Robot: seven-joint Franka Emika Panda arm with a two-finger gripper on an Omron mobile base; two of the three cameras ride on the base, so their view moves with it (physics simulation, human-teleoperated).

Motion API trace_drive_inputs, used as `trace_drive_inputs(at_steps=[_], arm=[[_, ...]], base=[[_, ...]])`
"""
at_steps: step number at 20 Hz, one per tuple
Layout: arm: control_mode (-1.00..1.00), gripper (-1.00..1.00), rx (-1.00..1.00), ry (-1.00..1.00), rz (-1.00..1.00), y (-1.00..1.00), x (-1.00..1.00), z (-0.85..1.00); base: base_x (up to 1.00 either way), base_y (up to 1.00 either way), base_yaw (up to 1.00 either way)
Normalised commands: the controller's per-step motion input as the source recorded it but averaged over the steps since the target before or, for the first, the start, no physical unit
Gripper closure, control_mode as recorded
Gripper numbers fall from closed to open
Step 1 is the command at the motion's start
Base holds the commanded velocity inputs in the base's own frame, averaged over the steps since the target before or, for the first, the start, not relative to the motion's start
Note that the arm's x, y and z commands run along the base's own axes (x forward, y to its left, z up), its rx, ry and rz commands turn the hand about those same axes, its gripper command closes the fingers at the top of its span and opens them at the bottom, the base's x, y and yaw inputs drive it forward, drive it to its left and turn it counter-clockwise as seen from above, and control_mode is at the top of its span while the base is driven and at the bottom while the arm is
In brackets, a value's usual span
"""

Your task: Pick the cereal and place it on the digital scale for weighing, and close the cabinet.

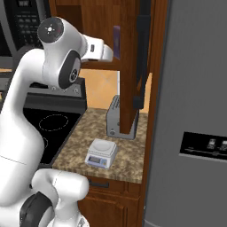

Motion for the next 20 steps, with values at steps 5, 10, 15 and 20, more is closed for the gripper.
trace_drive_inputs(at_steps=[5,10,15,20], arm=[[-1.0,-1.0,-0.02,-0.12,0.0,-0.07,0.41,-0.04],[-1.0,-1.0,0.0,0.0,0.0,-0.13,0.44,0.0],[-1.0,-1.0,0.0,0.0,0.0,-0.14,0.44,0.0],[-1.0,-1.0,0.03,0.01,0.0,-0.25,0.2,0.0]], base=[[0.0,0.0,0.0],[0.0,0.0,0.0],[0.0,0.0,0.0],[0.0,0.0,0.0]])
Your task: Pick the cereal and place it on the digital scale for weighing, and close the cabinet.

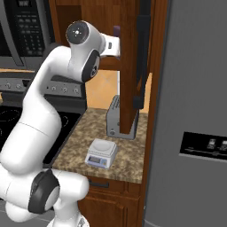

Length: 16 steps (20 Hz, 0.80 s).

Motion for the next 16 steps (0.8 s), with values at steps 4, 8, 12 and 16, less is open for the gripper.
trace_drive_inputs(at_steps=[4,8,12,16], arm=[[-1.0,-1.0,0.01,0.0,0.0,-0.16,0.35,0.0],[-1.0,-1.0,0.0,0.0,0.05,-0.03,0.33,0.0],[-1.0,-1.0,0.0,0.0,0.01,0.0,0.53,0.0],[-1.0,-1.0,0.0,0.0,0.0,-0.02,0.41,0.0]], base=[[0.0,0.0,0.0],[0.0,0.0,0.0],[0.0,0.0,0.0],[0.0,0.0,0.0]])
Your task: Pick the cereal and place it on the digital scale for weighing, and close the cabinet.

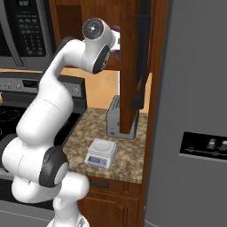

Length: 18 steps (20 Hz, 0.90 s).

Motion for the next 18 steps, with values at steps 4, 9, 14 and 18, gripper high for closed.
trace_drive_inputs(at_steps=[4,9,14,18], arm=[[-1.0,-1.0,0.0,0.0,0.0,-0.05,0.44,0.0],[-1.0,-1.0,0.0,0.0,0.0,-0.2,0.31,0.0],[-1.0,-1.0,0.0,0.0,0.02,-0.18,0.31,0.0],[-1.0,-1.0,0.0,0.0,0.0,0.0,0.37,0.0]], base=[[0.0,0.0,0.0],[0.0,0.0,0.0],[0.0,0.0,0.0],[0.0,0.0,0.0]])
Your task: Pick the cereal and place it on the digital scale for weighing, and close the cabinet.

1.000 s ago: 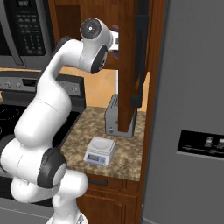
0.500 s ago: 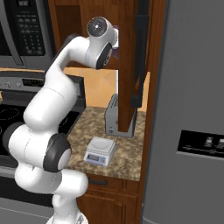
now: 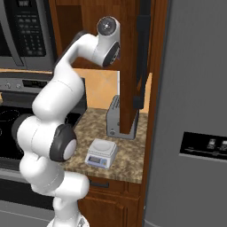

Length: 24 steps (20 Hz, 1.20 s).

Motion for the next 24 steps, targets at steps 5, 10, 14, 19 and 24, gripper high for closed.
trace_drive_inputs(at_steps=[5,10,14,19,24], arm=[[-1.0,-1.0,0.0,0.0,0.0,0.0,0.38,0.0],[-1.0,-1.0,0.0,0.0,0.0,0.0,0.45,-0.01],[-1.0,-1.0,0.0,0.0,0.0,0.0,0.43,0.0],[-1.0,-1.0,0.0,0.0,0.0,0.0,0.31,0.0],[-1.0,1.0,0.0,0.0,0.0,0.15,0.07,0.0]], base=[[0.0,0.0,0.0],[0.0,0.0,0.0],[0.0,0.0,0.0],[0.0,0.0,0.0],[0.0,0.0,0.0]])
